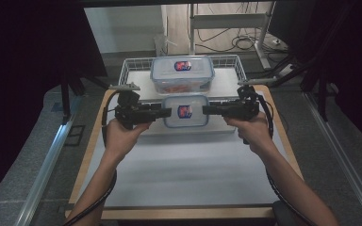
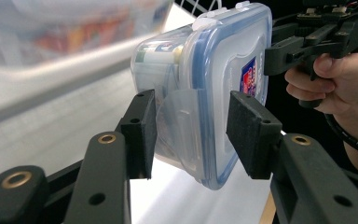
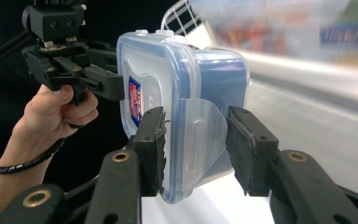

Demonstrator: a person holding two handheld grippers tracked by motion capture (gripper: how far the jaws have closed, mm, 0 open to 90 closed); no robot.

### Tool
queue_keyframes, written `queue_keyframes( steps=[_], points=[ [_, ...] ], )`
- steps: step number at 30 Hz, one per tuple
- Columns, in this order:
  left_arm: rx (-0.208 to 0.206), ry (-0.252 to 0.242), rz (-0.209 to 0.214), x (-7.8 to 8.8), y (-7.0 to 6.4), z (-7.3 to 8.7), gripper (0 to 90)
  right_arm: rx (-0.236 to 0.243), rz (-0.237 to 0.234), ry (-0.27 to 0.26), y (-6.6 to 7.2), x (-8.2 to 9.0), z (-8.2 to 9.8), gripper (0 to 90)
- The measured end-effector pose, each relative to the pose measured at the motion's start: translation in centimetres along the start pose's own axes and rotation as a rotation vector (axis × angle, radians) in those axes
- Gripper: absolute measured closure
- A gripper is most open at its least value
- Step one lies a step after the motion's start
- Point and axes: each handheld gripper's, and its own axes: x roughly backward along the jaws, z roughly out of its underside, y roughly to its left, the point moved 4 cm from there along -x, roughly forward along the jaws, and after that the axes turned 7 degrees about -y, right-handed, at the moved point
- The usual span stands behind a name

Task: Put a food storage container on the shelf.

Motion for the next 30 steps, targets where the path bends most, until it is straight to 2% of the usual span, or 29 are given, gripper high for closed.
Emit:
queue_keyframes(
  steps=[9,12,21,25,30],
  points=[
    [-0.001,-0.032,-0.016,0.5,0.5,-3.5,54.1,0.027,0.012,-0.034,0.3,-0.5,-4.0,57.0],
    [-0.003,-0.036,-0.023,0.5,0.8,-4.7,54.2,0.020,0.012,-0.046,0.1,-0.7,-5.1,56.9],
    [0.011,-0.064,-0.039,0.1,2.0,-8.0,54.0,0.011,0.008,-0.088,-0.9,-1.3,-8.0,56.9],
    [0.014,-0.068,-0.043,-0.2,2.7,-9.2,53.9,-0.008,0.005,-0.096,-1.7,-1.7,-9.1,56.8],
    [0.038,-0.076,-0.049,-0.9,3.7,-10.2,53.7,-0.031,0.008,-0.106,-2.6,-2.1,-10.2,56.7]
  ],
)
